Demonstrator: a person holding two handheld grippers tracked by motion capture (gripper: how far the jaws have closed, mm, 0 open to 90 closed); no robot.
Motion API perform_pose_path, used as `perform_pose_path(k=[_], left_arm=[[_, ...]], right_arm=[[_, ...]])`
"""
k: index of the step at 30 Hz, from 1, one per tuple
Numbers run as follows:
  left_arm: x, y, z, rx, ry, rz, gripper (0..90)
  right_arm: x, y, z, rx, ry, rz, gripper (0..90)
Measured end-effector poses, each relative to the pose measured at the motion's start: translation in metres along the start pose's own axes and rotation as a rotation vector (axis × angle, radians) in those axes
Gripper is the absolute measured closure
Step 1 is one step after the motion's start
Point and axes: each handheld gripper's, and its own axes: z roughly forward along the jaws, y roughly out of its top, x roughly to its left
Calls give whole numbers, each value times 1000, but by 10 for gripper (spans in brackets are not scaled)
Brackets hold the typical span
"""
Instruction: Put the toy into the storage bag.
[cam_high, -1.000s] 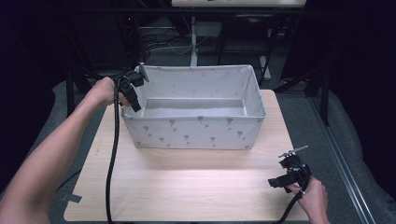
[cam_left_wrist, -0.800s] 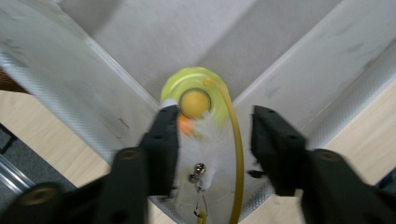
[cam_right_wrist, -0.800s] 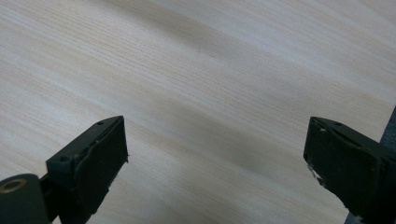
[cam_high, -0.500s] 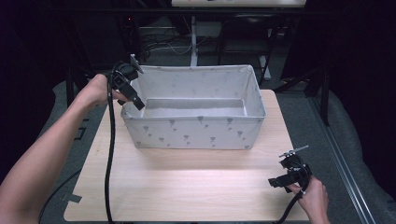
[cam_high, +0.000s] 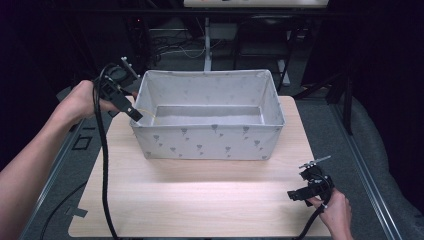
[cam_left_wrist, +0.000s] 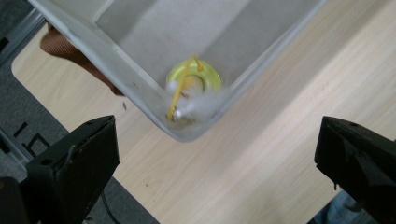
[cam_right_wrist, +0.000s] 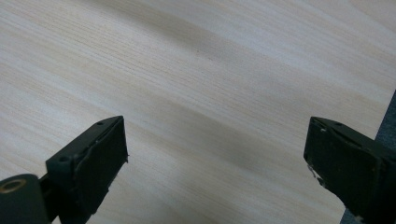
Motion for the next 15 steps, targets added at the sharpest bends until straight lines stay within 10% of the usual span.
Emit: perform_pose_path(k=[15], left_arm=[[-17, -65, 22, 9, 10, -29, 0]], right_arm=[[-1, -1, -1, -9, -5, -6, 50]])
